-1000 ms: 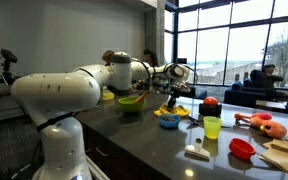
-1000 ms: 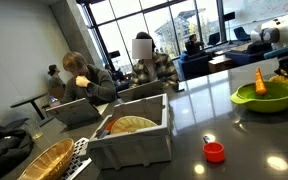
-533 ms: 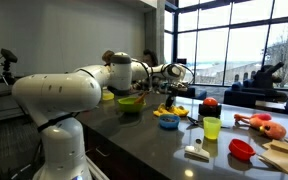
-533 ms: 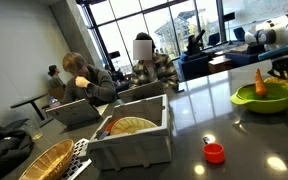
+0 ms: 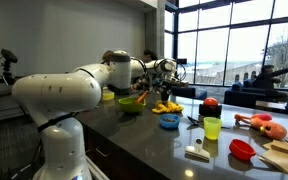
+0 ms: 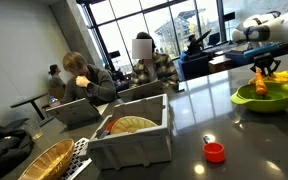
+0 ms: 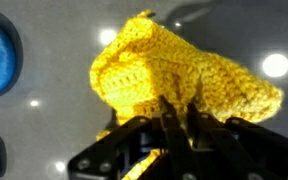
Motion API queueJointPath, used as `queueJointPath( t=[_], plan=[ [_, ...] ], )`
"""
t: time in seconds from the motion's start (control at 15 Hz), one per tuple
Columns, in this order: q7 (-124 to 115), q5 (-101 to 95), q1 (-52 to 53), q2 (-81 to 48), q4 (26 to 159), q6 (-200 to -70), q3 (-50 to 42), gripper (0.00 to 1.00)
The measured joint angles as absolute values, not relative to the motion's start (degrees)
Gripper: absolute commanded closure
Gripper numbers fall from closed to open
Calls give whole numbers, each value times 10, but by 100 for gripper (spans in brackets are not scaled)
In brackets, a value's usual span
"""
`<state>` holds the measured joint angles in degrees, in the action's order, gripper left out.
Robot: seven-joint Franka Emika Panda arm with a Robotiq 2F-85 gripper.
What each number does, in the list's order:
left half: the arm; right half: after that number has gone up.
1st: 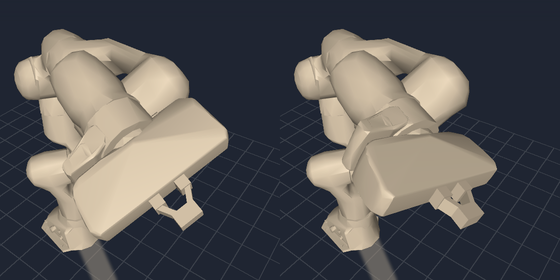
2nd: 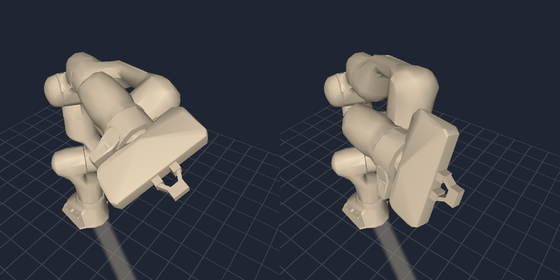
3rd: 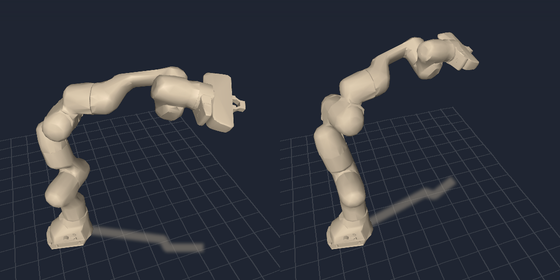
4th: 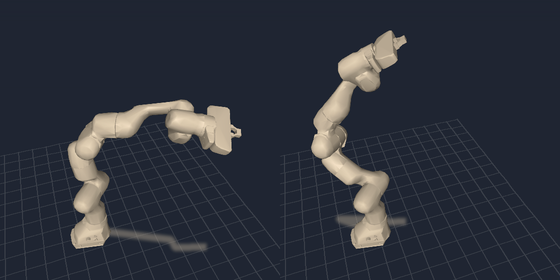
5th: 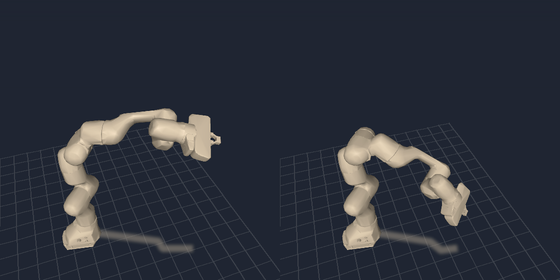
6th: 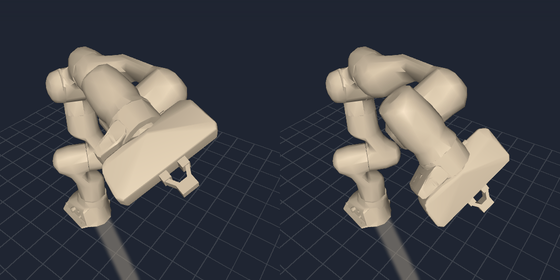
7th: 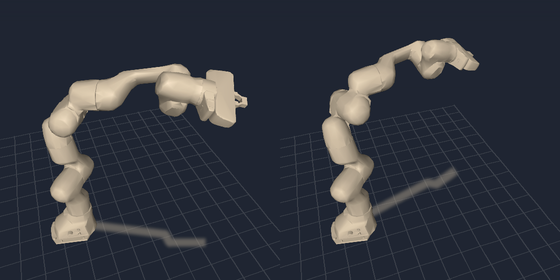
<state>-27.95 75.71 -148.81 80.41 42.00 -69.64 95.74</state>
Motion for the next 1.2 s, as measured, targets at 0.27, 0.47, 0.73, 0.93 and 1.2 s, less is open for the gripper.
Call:
queueJointPath(
  t=[0.27, 0.47, 0.73, 0.93, 1.2],
  plan=[
    [-279, 757, -1489, 804, 419, -700, 958, 97],
    [-279, 757, -1489, 805, 424, -700, 958, 97],
    [-280, 757, -1491, 804, 447, -711, 955, 97],
    [-280, 757, -1495, 803, 466, -721, 950, 97],
    [-280, 757, -1496, 795, 479, -727, 945, 97]
  ],
)
